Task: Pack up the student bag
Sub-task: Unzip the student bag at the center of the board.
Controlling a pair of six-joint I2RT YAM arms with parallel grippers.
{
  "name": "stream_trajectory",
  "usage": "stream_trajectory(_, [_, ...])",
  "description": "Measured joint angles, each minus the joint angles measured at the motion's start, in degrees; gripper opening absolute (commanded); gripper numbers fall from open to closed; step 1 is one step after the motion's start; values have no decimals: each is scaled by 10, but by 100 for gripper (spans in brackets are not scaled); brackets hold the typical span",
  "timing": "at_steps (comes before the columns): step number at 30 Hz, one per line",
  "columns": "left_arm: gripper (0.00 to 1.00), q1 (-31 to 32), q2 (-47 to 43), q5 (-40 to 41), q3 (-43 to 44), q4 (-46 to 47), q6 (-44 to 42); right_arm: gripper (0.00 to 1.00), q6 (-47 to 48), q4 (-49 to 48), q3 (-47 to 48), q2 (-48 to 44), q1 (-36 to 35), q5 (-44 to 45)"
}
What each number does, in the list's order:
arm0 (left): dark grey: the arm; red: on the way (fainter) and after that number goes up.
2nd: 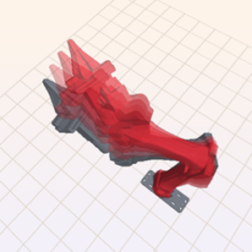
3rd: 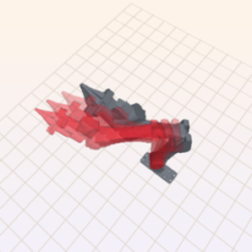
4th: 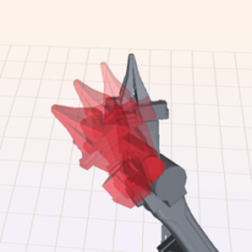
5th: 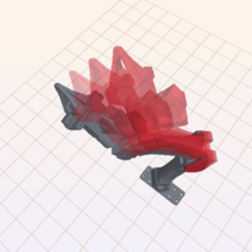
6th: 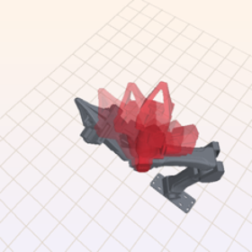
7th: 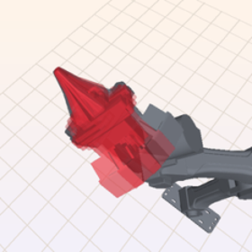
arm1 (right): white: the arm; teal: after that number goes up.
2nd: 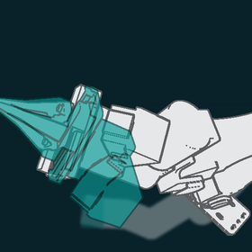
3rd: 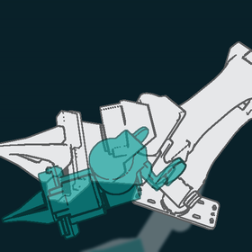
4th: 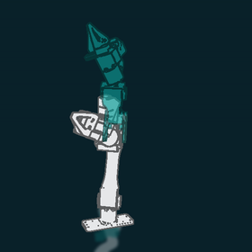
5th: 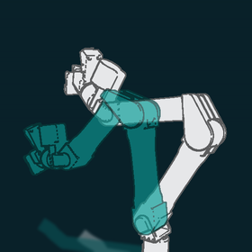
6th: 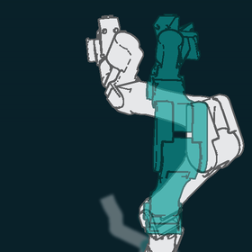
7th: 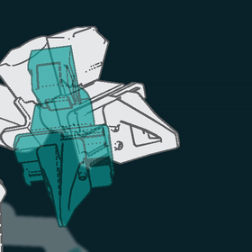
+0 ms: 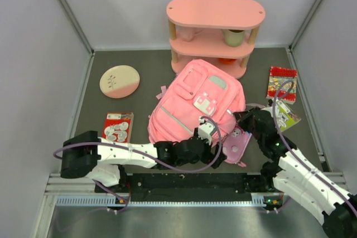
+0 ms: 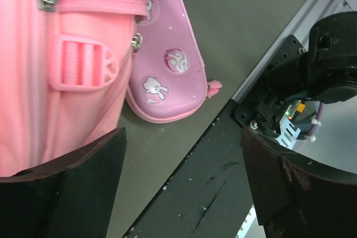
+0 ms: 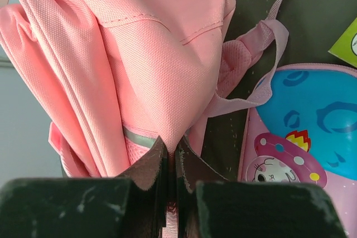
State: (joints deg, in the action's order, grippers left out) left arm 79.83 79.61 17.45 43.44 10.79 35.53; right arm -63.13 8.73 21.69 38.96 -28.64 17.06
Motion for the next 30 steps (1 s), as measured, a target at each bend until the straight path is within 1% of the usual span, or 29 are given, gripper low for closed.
stream_trajectory(6, [88, 1, 45, -37, -1, 52, 24, 0, 6, 16, 2, -18, 0, -17])
stream_trajectory(11, [93, 1, 75, -28, -7, 76, 43, 0, 12, 33, 2, -40, 0, -30])
stream_trajectory(14, [94, -2, 75, -13, -27, 86, 54, 0, 14, 52, 2, -59, 0, -36])
stream_trajectory(18, [95, -11, 70, -15, -49, 103, 66, 0, 16, 80, 2, -84, 0, -42])
stream_trajectory(26, [95, -71, 22, -35, -89, 119, 67, 0, 10, 102, -11, -121, 0, -51])
stream_trajectory(30, [94, -86, 11, -52, -94, 114, 53, 0, 9, 106, -20, -123, 0, -51])
